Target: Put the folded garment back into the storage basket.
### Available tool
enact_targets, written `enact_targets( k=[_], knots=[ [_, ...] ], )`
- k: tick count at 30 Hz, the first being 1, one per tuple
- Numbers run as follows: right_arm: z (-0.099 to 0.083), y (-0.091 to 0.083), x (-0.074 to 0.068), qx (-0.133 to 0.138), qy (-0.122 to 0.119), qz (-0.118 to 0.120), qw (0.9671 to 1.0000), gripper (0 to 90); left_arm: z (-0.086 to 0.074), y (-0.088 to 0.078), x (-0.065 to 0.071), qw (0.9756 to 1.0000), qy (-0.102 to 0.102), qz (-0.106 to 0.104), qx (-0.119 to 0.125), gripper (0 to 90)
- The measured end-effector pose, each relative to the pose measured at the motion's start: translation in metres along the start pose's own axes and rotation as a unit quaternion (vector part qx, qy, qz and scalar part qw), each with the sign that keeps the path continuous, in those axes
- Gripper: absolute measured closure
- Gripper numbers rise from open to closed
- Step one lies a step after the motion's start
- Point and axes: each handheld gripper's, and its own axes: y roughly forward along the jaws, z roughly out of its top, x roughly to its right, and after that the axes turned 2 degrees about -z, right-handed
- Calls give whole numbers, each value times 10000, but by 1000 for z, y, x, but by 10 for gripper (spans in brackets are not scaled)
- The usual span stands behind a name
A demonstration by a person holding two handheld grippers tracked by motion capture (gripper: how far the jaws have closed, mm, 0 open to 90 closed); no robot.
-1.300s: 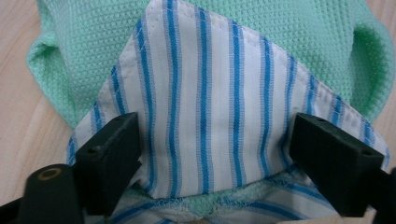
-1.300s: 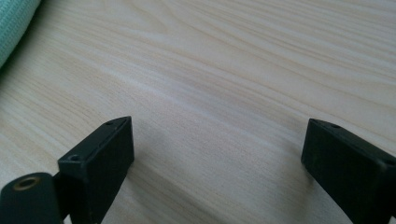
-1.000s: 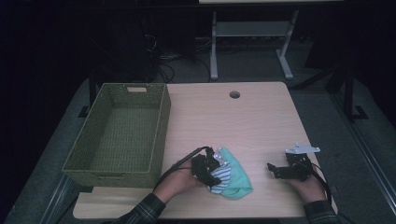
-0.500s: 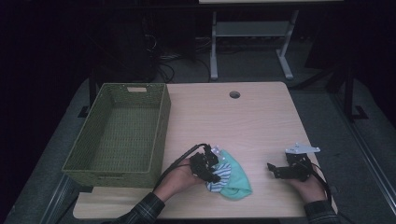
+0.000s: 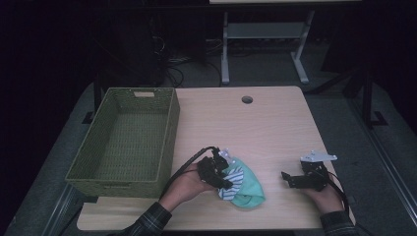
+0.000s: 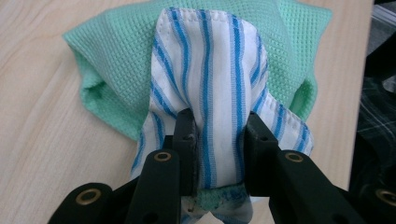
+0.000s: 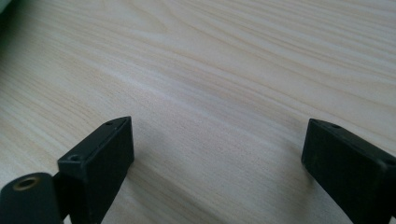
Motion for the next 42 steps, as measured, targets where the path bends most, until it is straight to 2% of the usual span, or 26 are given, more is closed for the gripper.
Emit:
enact_targets(
  k=[2, 11, 22, 30, 42],
  knots=[
    [0, 0, 0, 0, 0, 0, 10000, 85, 2, -3, 2, 10000, 9, -46, 32, 703],
    [0, 0, 0, -4, 4, 0, 10000, 85, 10, -20, 2, 9999, 14, -8, 159, 702],
    [0, 0, 0, -7, 3, -10, 10000, 84, 17, -41, 1, 9997, 56, 99, 205, 700],
    [0, 0, 0, -19, 21, -12, 10000, 81, 22, -59, 0, 9993, 3, 225, 302, 699],
    [0, 0, 0, -22, 23, -17, 10000, 80, 21, -83, -6, 9987, -50, 379, 345, 697]
  ],
)
